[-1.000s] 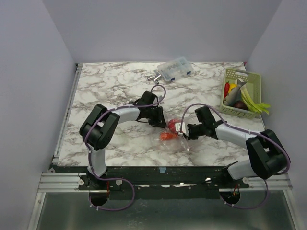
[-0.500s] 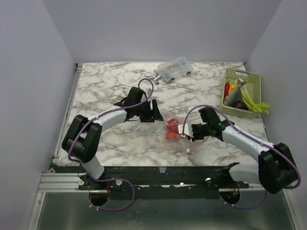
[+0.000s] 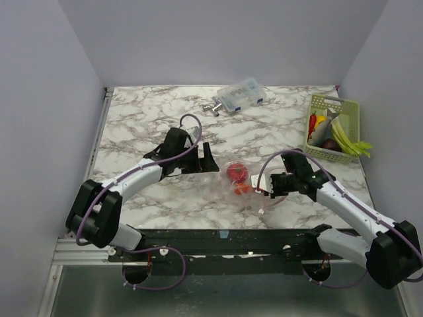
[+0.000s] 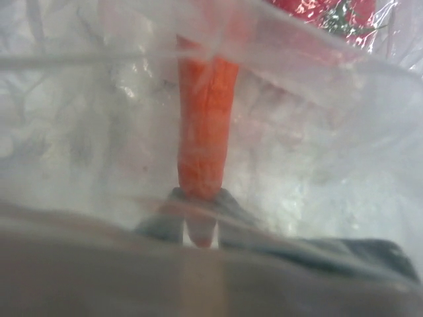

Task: Open the zip-top bag and remove the fake food
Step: Pick up the fake vegetable from the zipper food storage bag.

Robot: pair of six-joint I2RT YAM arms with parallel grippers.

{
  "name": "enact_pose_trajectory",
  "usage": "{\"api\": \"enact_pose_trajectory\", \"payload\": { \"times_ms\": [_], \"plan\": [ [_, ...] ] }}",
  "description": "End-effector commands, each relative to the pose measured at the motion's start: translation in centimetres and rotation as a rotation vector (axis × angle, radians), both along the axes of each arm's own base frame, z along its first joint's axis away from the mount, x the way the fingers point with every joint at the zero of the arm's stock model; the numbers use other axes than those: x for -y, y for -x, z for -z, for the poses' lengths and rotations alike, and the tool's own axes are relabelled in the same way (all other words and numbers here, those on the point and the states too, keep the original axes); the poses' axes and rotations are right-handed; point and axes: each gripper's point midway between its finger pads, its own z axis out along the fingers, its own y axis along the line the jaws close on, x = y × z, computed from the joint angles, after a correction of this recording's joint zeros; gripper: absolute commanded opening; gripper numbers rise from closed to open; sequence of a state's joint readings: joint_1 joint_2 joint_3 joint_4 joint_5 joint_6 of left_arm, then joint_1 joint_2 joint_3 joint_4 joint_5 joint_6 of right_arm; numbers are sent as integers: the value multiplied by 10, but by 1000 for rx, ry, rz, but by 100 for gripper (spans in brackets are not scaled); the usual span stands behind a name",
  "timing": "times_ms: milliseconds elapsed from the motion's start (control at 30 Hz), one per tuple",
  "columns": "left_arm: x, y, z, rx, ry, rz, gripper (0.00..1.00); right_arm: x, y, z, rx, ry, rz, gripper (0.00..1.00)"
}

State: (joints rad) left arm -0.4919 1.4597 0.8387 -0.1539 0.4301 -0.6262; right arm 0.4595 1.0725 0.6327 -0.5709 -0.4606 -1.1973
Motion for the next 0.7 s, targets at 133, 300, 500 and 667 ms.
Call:
{"api": "enact_pose_trajectory", "payload": {
  "times_ms": [133, 300, 500, 667],
  "plan": [
    [-15, 6, -15, 135, 9, -2, 98, 21, 11, -12, 10, 76, 46, 17],
    [-22, 23, 1, 120, 12, 13, 98, 28, 16, -27, 17, 89, 64, 17],
    [-25, 27, -17, 201, 52, 28, 98, 45, 25, -28, 8, 150, 105, 17],
    [-38, 23, -34, 245, 90, -2, 99, 59, 36, -41, -17, 165, 140, 17]
  ]
}}
